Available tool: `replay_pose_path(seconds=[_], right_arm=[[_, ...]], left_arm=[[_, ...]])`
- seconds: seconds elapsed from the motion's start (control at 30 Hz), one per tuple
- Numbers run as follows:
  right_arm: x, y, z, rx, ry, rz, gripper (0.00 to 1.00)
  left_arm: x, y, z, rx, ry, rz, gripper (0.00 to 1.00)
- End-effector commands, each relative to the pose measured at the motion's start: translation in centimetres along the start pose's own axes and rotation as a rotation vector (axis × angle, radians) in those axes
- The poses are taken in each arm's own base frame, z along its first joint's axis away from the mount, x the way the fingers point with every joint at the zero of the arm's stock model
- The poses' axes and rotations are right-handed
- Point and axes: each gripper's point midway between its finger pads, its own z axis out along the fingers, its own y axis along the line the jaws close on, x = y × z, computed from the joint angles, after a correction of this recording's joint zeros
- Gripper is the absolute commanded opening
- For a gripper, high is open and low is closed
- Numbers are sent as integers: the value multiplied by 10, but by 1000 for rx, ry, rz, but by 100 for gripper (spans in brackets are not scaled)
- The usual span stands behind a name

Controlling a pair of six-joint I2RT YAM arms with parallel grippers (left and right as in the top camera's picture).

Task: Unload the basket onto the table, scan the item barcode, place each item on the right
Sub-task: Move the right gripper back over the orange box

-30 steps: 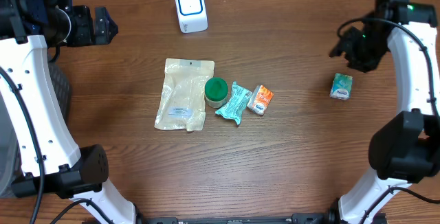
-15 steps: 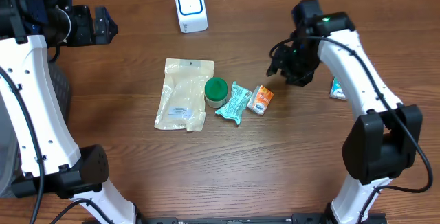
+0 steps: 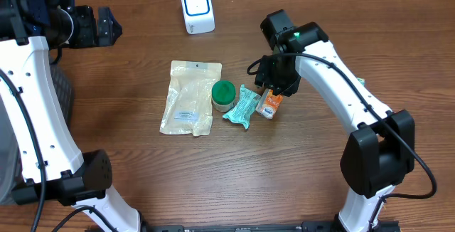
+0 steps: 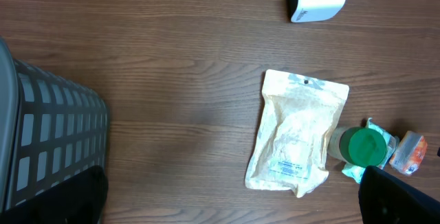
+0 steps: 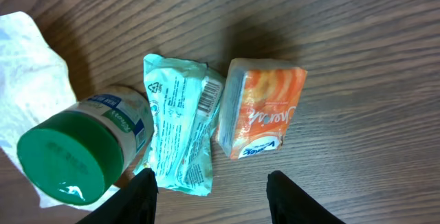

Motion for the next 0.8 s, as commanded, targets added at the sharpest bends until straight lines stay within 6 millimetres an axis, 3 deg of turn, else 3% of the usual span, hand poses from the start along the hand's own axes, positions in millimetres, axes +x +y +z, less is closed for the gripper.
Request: replay_pose_path(seconds=[0.0, 0.77], right_arm=[[-5, -6, -1, 25, -27, 30, 48], [9, 10, 3, 21, -24, -3, 42]], left_arm=[[1, 2, 1, -5, 5, 12, 100], [1, 2, 1, -5, 5, 11, 99]])
